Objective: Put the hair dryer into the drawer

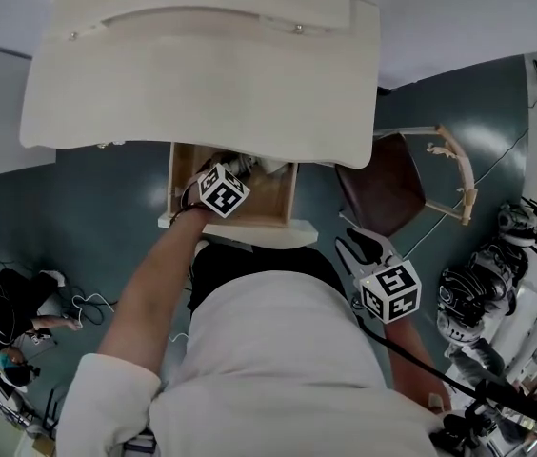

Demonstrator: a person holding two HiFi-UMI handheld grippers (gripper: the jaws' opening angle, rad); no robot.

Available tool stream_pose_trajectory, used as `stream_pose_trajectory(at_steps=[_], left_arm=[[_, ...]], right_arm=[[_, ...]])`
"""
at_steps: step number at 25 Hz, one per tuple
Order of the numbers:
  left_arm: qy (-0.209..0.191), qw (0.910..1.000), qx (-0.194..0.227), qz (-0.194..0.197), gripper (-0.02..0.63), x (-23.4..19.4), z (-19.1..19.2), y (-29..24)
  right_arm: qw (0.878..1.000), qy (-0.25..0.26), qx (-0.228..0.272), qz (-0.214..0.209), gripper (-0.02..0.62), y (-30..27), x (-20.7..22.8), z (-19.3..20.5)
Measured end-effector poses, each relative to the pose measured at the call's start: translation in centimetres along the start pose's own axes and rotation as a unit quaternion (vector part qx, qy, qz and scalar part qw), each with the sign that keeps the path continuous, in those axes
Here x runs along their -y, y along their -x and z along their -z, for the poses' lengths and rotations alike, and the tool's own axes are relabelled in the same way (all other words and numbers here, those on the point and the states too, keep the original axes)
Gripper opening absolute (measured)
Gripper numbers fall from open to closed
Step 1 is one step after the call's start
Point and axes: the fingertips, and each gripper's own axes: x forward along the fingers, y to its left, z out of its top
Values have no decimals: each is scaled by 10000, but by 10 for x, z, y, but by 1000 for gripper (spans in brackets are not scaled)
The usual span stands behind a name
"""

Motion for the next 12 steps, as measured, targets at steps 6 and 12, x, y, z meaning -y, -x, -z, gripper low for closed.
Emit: stream_pose_trajectory(at_steps=[6,12], left_arm=[[-56,9999,119,-4,209,-1,2,-6],[-79,10000,54,-28,212,-1,5,-10]], right_arm=[[10000,-9,-29,45,114,1,4,6],[10000,3,-6,13,114,1,4,5]])
